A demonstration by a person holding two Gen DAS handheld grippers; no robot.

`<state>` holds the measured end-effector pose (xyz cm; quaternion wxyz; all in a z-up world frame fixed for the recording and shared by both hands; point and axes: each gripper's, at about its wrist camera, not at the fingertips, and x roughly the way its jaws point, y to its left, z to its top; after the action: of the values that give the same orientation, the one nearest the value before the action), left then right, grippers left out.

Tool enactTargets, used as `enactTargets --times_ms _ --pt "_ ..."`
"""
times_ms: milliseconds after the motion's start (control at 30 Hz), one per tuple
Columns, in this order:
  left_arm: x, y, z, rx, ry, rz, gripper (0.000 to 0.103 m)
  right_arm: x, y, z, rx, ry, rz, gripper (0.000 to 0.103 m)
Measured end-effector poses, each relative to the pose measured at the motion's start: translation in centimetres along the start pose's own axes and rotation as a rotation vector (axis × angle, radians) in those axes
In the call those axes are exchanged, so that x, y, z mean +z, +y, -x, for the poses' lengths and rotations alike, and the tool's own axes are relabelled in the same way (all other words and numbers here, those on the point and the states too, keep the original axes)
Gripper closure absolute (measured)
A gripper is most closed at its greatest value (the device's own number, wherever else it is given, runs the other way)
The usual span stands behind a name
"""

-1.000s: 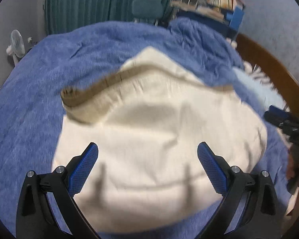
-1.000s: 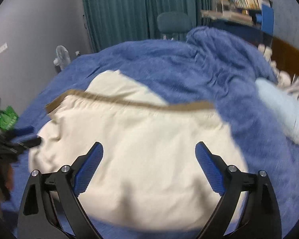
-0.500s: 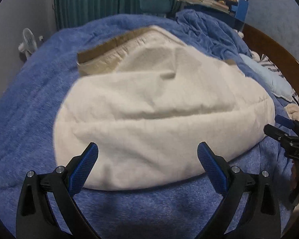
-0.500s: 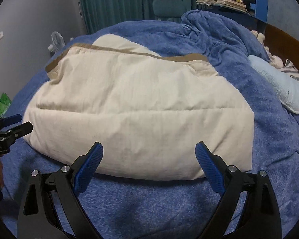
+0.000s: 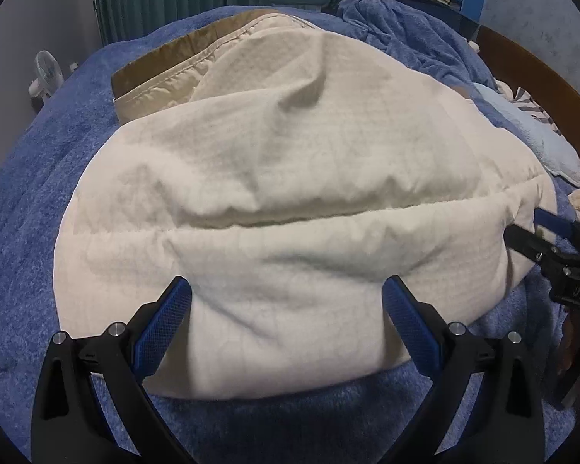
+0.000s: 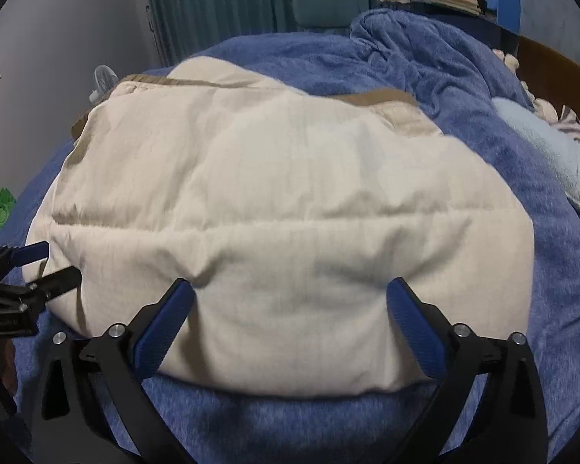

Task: Fold large clothes
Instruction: 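Press the folded hem flat with both open grippers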

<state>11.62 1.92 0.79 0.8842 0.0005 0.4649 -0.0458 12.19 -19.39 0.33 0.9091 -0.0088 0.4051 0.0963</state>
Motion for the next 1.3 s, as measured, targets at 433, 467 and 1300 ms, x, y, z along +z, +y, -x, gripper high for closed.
enactTargets --times_ms 433,467,1300 --pt "6.0 1.7 -3.8 -0.002 0.003 0.016 0.007 6.3 0.1 -4.7 -0.016 0.020 0.047 0.006" --pt "6.5 1.8 -4.3 -0.002 0.000 0.007 0.006 6.8 0.1 -5.2 -0.015 0.024 0.049 0.006" --pt "15.9 8.0 -12.4 0.042 0.049 0.089 0.006 14.0 -6.3 -14.2 0.006 0.094 -0.149 0.007"
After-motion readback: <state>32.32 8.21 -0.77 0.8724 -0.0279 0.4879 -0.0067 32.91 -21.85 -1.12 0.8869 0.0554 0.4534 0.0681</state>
